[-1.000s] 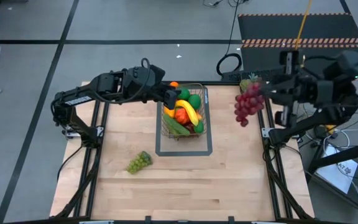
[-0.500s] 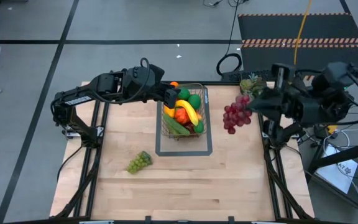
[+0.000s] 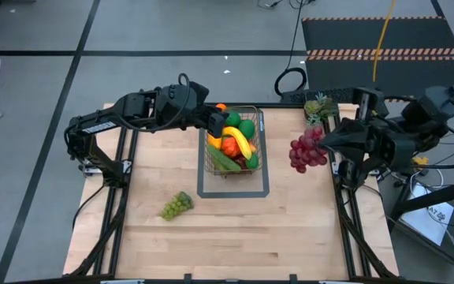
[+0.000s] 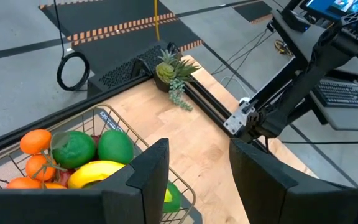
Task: Build produce basket
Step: Put the purple grapes into the gold wire basket
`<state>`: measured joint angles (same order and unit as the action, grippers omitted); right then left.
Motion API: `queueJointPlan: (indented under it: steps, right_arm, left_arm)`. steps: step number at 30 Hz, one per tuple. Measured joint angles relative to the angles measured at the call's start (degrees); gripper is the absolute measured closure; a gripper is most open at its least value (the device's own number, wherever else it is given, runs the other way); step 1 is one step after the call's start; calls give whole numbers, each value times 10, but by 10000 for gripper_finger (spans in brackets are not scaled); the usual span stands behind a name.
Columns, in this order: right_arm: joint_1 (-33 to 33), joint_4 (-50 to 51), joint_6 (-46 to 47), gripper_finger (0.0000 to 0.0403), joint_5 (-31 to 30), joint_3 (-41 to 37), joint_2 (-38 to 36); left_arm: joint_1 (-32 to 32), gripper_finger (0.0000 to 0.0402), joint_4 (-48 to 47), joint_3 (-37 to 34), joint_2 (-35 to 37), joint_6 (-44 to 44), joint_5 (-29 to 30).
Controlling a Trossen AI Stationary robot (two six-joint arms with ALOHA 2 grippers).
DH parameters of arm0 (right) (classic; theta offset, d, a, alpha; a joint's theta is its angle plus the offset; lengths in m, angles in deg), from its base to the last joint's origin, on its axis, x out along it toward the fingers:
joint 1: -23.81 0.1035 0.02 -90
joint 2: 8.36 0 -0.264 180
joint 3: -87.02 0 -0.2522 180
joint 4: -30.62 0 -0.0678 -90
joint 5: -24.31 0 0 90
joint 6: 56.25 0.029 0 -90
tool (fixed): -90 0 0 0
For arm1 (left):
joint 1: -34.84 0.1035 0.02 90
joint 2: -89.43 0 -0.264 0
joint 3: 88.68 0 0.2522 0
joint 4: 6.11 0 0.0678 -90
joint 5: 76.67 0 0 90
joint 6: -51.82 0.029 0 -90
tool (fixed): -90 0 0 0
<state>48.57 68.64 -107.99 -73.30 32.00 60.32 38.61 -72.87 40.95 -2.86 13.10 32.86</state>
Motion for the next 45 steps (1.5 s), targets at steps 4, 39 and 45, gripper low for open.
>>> queueJointPlan:
  steps: [4,39,45]
  right_arm:
    - [8,0,12,403,-2,0,0]
    - [-22,-69,441,403,-417,-101,0]
    - [-58,-110,642,403,-465,-176,0]
  left_arm:
    - [0,234,0,0,0,5,0]
    - [-1,234,-241,0,31,72,-52]
    - [-1,234,-310,2,74,89,-55]
